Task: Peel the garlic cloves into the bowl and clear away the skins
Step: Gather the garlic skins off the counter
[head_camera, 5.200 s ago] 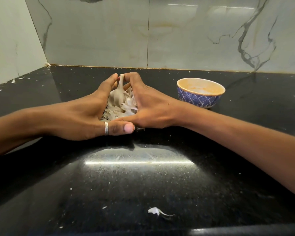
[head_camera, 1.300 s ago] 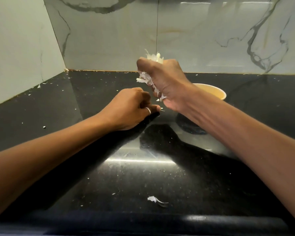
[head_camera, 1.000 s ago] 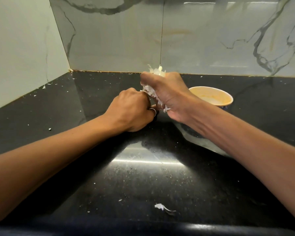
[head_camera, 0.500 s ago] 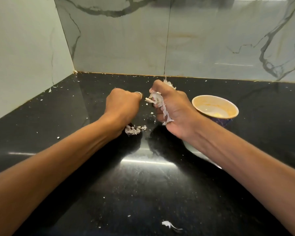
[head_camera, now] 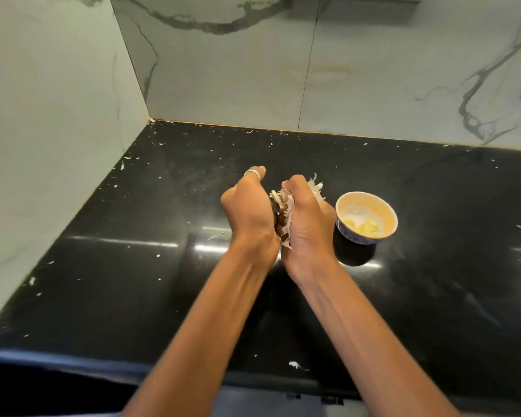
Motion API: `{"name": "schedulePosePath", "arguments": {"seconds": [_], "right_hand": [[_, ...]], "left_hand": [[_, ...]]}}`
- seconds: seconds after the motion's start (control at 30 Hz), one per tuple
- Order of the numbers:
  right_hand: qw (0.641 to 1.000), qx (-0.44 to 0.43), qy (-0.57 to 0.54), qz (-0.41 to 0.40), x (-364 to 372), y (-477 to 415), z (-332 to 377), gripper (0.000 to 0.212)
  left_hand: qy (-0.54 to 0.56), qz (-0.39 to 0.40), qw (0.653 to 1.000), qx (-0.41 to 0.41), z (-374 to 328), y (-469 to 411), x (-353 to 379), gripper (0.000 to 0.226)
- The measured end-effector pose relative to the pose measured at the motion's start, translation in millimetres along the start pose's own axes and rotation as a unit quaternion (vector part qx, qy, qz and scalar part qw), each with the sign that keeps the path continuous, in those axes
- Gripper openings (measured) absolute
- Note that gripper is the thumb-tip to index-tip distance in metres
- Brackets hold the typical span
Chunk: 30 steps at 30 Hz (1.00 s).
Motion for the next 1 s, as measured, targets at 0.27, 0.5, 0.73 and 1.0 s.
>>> {"name": "schedulePosePath", "arguments": {"seconds": [0.27, 0.5, 0.73, 1.0], "right_hand": [[0.998, -0.034, 0.035, -0.027, -6.9, 59.7, 49.4, 0.047], [0.996, -0.041, 0.039, -0.073, -68.0, 99.3, 74.4, 0.032], [0.981, -0.045, 0.024, -0.187, -198.5, 140.1, 98.0, 0.044], [0.936, -0.020, 0.030, -0.350, -372.8, 185.1, 86.7, 0.018]], "left_hand": [[-0.065, -0.057, 0.996, -0.001, -9.5, 64.6, -7.0, 0.049], [-0.085, -0.024, 0.995, -0.038, 26.9, 123.4, 8.6, 0.050], [-0.135, 0.057, 0.983, -0.112, 138.5, 187.4, 45.8, 0.052], [-0.248, 0.157, 0.940, -0.173, 292.1, 260.6, 88.4, 0.056]]}}
Point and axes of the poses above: each hand's wrist, its own y-axis away from the middle knuckle, its own x-axis out of the palm, z = x × y, the point moved 9 cm from there along -y, towards the middle knuckle, and after that the axes turned 8 degrees about -x, right-handed, at the moved point
